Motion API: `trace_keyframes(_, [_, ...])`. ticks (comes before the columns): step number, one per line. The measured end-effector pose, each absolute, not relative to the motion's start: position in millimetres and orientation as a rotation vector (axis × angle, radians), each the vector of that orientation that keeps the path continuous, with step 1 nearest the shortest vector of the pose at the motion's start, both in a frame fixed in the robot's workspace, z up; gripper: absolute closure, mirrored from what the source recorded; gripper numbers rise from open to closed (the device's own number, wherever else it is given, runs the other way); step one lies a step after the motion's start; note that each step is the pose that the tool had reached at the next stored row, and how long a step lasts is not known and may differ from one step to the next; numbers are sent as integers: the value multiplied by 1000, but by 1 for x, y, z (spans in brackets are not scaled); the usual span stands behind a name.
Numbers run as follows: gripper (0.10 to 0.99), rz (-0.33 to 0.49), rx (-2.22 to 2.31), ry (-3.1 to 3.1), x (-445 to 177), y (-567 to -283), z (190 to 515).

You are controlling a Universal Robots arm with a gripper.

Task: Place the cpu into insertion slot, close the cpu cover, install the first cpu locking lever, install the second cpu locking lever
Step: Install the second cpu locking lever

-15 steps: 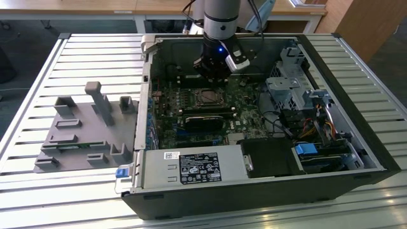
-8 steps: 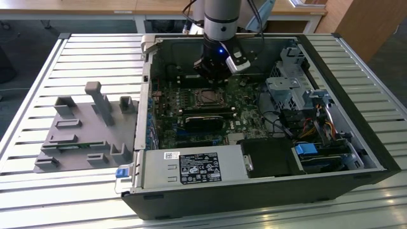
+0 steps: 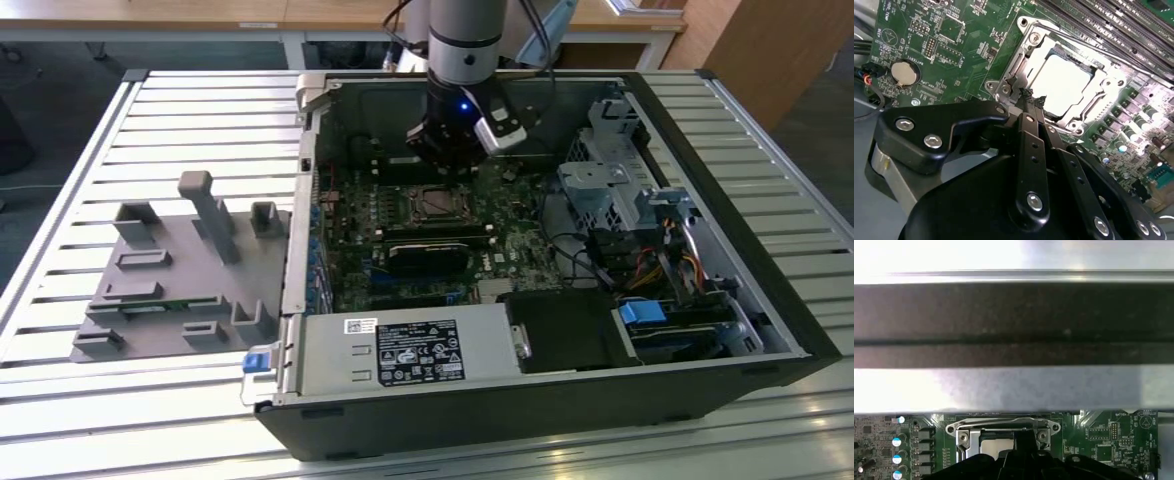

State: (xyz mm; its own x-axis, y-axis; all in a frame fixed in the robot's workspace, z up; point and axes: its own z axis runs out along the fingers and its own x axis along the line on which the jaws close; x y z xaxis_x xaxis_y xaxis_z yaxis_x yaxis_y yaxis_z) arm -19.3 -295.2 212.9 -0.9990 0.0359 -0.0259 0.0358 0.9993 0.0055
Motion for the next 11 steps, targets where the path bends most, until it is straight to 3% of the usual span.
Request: trace_keyframes(11, [980,8,56,3115,-19,-295,240])
